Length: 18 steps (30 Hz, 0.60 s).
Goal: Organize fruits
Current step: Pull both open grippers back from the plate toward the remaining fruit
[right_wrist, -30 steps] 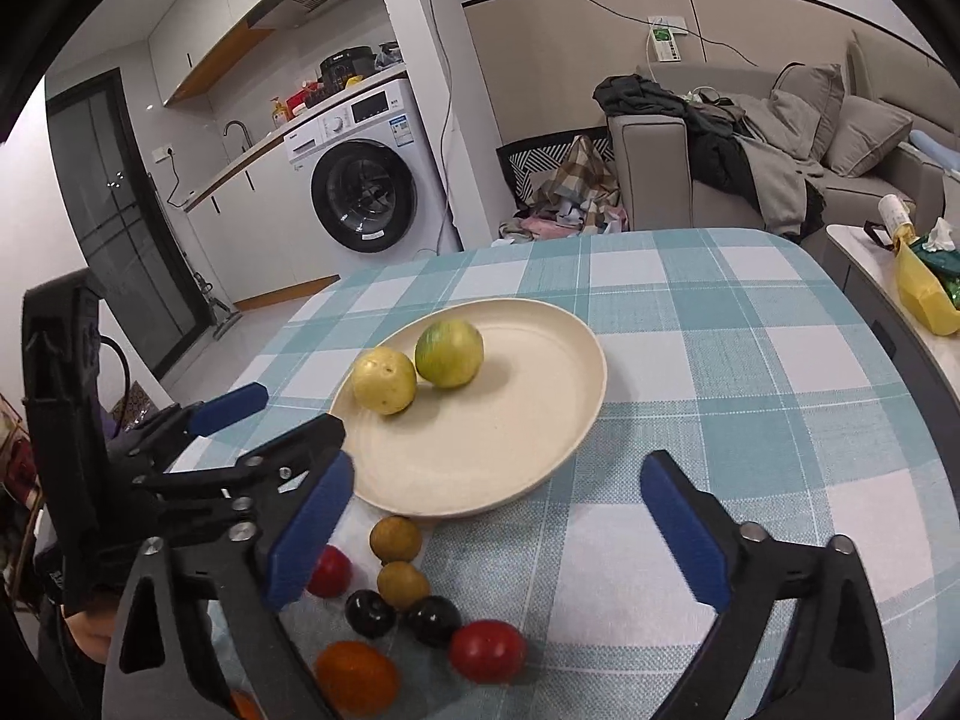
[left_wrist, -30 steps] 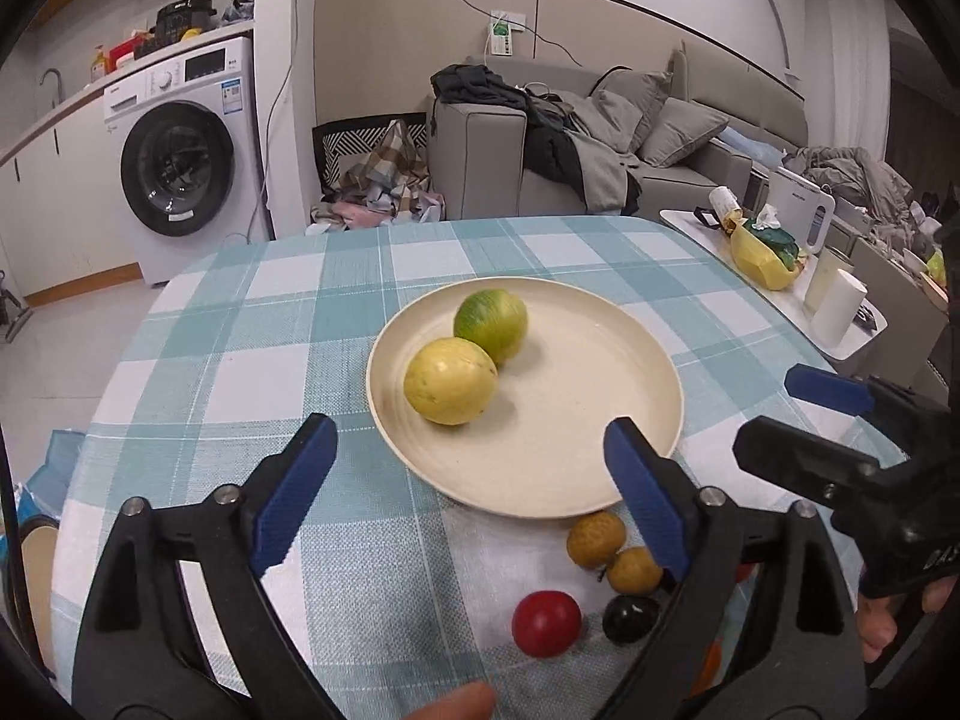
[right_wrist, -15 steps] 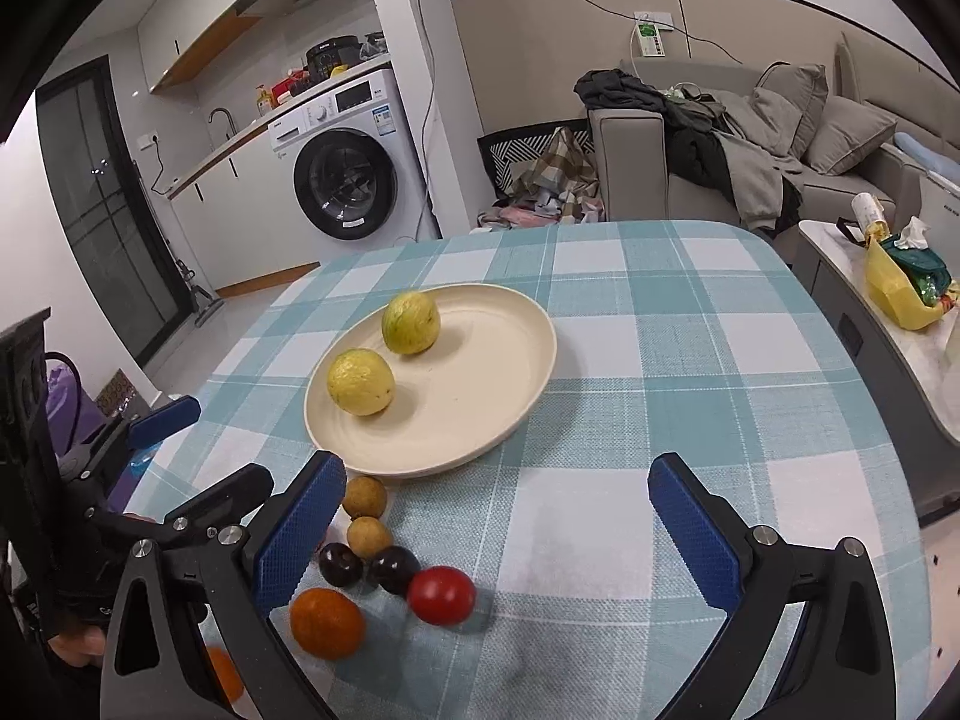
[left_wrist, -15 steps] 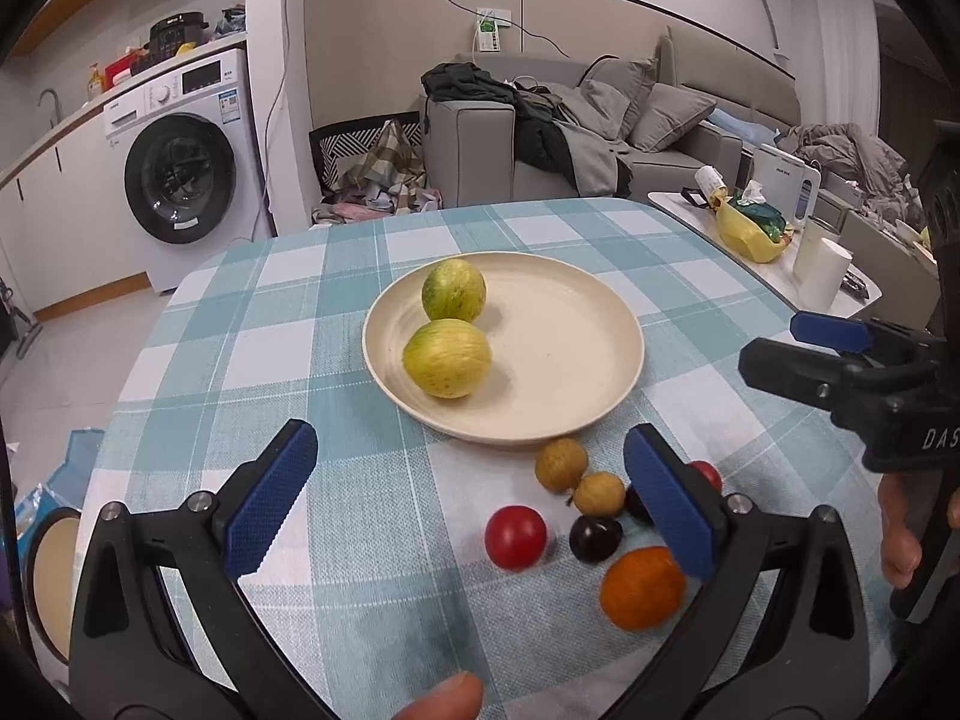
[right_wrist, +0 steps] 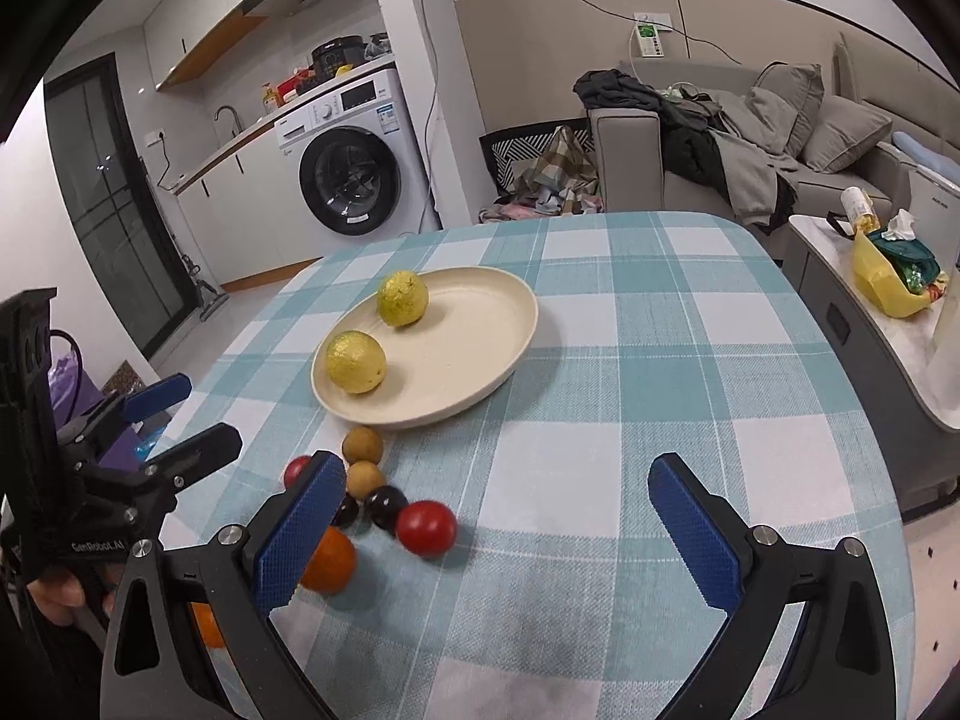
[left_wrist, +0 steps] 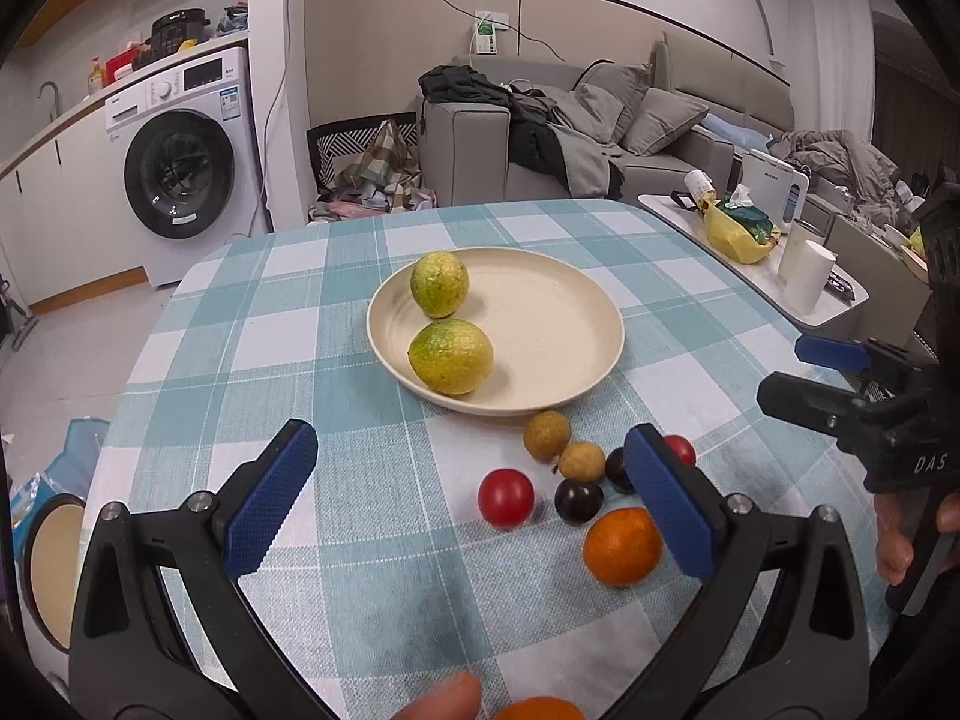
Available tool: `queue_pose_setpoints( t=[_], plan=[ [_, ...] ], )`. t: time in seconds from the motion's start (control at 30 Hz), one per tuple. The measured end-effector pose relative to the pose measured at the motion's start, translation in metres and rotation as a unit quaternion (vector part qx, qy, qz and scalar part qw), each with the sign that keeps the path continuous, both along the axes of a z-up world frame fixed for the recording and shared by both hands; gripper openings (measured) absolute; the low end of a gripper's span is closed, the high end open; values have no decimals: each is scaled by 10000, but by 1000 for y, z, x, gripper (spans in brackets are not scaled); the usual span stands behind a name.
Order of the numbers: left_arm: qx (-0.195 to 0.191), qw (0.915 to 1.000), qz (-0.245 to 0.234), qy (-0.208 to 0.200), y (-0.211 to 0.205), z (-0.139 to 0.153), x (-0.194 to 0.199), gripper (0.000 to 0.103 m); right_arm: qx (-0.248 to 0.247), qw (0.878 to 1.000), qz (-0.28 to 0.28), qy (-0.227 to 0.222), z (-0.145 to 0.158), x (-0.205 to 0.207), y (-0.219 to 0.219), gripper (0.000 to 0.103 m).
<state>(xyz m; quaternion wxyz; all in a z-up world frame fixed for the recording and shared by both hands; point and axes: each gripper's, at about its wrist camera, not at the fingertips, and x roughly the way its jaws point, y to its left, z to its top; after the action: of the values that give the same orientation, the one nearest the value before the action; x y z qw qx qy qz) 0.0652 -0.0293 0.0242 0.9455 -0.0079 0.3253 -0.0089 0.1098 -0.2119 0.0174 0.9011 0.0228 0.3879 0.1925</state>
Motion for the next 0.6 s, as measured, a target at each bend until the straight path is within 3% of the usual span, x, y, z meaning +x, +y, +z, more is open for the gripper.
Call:
queue_pose_setpoints(
  t=[0.6],
  plan=[
    [-214,9996,95,174,13,-22,-30,102,-229,9991,314,148,-17,-14,25,103]
  ],
)
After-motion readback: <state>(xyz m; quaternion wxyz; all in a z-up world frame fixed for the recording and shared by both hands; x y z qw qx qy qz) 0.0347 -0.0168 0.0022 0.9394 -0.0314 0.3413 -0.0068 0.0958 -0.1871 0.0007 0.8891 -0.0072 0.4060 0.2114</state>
